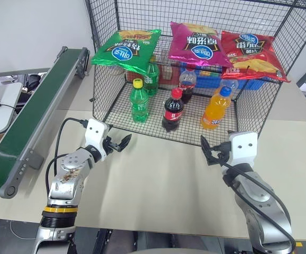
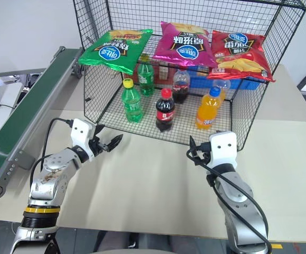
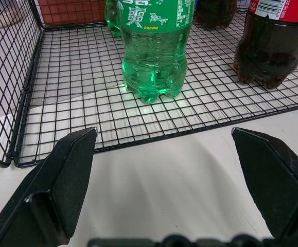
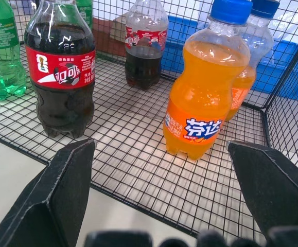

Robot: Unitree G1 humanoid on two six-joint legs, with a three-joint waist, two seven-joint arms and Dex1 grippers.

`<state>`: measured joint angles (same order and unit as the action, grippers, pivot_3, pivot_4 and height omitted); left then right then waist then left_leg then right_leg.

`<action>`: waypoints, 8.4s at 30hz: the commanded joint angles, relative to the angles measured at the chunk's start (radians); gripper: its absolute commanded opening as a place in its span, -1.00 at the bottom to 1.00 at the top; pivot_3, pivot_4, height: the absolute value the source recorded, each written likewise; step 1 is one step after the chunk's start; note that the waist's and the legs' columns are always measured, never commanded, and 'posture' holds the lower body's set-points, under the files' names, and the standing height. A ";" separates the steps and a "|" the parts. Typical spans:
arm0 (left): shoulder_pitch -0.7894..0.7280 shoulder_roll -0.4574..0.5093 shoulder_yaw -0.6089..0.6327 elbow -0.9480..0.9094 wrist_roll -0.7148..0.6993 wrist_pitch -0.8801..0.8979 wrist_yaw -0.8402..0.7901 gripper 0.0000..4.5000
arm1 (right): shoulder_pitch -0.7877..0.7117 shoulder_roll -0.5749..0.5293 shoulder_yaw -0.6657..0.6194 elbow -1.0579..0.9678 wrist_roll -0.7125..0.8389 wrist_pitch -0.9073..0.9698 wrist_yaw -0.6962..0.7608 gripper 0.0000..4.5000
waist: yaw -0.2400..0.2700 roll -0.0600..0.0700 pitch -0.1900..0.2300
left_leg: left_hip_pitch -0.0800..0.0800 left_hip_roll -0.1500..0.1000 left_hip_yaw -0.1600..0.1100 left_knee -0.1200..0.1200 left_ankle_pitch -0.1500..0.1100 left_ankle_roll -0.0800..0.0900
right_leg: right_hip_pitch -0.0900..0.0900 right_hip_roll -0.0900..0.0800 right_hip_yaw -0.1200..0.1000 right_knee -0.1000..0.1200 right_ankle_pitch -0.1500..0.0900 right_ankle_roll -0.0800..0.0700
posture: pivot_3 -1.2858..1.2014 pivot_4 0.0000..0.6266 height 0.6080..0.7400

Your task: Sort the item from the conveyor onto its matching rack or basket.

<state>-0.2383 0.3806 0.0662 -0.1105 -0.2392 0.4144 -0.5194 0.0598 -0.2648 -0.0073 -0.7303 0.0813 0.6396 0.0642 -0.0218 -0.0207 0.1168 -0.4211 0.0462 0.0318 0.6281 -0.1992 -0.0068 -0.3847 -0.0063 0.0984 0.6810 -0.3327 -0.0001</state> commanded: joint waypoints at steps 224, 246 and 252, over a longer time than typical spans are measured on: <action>-0.925 -0.340 0.436 0.488 -0.665 0.063 0.752 -0.73 | -0.885 -0.253 -0.085 0.092 0.672 0.275 0.223 1.00 | 0.010 -0.007 0.004 | 0.003 -0.003 0.002 -0.003 0.002 -0.003 | -0.001 -0.016 -0.029 -0.001 0.001 -0.001 | 0.03 -0.52 1.00; -0.695 -0.130 0.399 0.057 -0.966 0.622 0.854 0.96 | -0.864 -0.239 -0.081 0.121 0.659 0.247 0.248 1.00 | 0.006 -0.007 0.004 | 0.004 -0.002 0.002 -0.004 0.004 -0.007 | -0.001 -0.016 -0.029 0.000 0.001 -0.001 | 0.03 -0.52 1.00; -0.439 0.406 0.105 -0.158 -0.689 0.538 0.193 0.96 | -0.786 -0.318 -0.128 0.090 0.674 0.262 0.296 1.00 | -0.013 -0.004 0.006 | 0.014 -0.004 0.003 -0.018 0.012 -0.020 | 0.000 -0.016 -0.026 -0.001 0.001 -0.001 | 0.03 -0.52 1.00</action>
<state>-0.6884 0.7620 0.1954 -0.2301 -0.9962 1.0200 -0.2052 -0.7286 -0.5653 -0.0976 -0.6000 0.7494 0.9206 0.3436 -0.0352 -0.0246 0.1231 -0.4072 0.0424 0.0358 0.6078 -0.1874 -0.0264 -0.3843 -0.0221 0.0722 0.6784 -0.3322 -0.0013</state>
